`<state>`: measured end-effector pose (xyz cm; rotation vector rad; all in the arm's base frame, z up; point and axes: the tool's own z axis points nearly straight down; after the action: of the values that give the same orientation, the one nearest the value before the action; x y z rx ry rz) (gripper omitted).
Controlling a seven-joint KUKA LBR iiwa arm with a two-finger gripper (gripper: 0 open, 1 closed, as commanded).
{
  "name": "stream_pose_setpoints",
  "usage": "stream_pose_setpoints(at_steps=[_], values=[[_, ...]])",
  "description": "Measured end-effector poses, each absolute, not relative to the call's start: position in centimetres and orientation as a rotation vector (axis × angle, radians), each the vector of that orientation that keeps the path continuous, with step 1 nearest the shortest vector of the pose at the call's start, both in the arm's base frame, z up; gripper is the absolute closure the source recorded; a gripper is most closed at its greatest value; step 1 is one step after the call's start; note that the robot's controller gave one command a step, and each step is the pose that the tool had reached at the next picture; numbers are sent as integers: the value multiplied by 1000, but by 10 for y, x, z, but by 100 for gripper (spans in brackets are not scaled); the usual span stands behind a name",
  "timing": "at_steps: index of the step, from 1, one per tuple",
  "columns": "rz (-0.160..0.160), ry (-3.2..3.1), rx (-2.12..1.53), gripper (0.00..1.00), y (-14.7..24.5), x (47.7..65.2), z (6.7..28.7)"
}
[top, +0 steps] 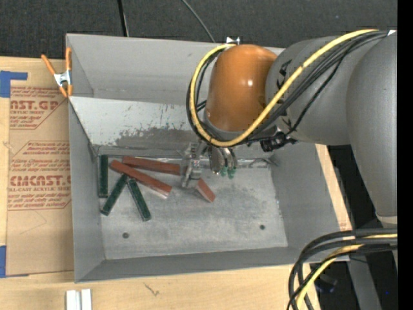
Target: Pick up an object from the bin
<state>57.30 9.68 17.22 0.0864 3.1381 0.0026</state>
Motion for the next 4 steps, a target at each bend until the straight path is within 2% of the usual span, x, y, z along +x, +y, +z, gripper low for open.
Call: stream_pose_setpoints(at_steps=[2,3,4], values=[[3,3138,88,100,97,573,172],[-1,3144,-56,100,92,579,214],[3,3138,-240,0,150,518,161]])
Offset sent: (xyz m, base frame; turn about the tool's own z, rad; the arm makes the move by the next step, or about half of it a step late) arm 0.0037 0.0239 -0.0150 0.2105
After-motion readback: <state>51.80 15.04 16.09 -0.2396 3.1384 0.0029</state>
